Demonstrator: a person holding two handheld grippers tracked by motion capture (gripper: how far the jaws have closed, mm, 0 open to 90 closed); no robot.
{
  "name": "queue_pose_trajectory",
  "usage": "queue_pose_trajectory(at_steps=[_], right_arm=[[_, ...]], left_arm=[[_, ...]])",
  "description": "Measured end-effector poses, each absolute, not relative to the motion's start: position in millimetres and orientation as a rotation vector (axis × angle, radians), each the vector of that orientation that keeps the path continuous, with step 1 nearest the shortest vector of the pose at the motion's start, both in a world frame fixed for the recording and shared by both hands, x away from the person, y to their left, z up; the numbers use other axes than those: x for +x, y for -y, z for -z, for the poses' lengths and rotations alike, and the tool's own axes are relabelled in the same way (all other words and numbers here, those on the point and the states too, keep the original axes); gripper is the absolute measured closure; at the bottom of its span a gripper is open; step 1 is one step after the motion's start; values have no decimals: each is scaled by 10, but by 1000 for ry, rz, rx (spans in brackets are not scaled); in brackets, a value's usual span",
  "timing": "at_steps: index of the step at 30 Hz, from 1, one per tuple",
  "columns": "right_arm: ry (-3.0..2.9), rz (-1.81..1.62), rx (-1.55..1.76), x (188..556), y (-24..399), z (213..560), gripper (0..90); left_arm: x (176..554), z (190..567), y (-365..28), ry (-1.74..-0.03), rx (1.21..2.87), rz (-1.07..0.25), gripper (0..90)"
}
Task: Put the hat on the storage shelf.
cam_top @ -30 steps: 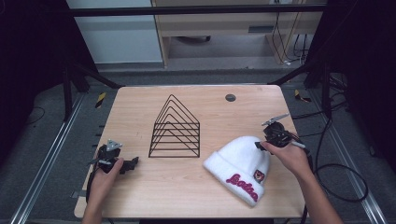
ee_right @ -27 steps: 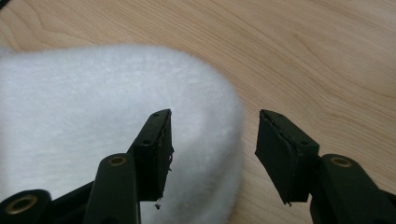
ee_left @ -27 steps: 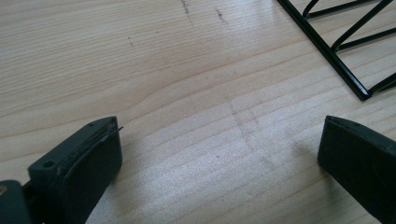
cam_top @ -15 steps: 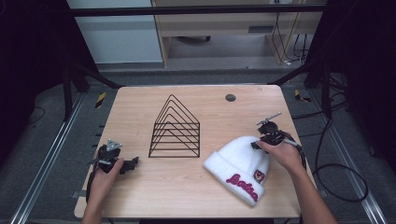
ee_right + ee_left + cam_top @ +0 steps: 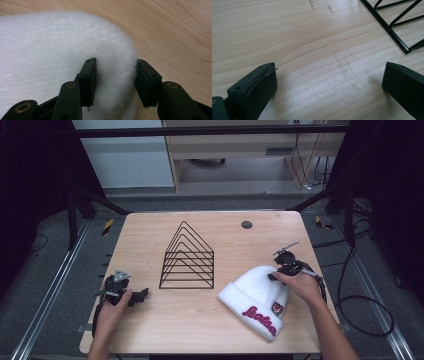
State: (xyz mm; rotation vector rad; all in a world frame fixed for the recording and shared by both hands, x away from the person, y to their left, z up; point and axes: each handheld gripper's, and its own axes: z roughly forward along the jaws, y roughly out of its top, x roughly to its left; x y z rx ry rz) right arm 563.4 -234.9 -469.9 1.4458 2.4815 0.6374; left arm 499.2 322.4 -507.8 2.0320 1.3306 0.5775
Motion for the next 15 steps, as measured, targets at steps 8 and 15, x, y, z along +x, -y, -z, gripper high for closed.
queue_pose_trajectory(at_steps=[8, 15], right_arm=[[-2505, -627, 1441, 5634, 2334, 4713, 662], [-2520, -636, 1422, 5620, 2327, 4712, 775]], left_arm=[[4992, 5078, -3225, -1330, 2033, -578, 0], [4992, 5079, -3224, -1331, 2031, -578, 0]])
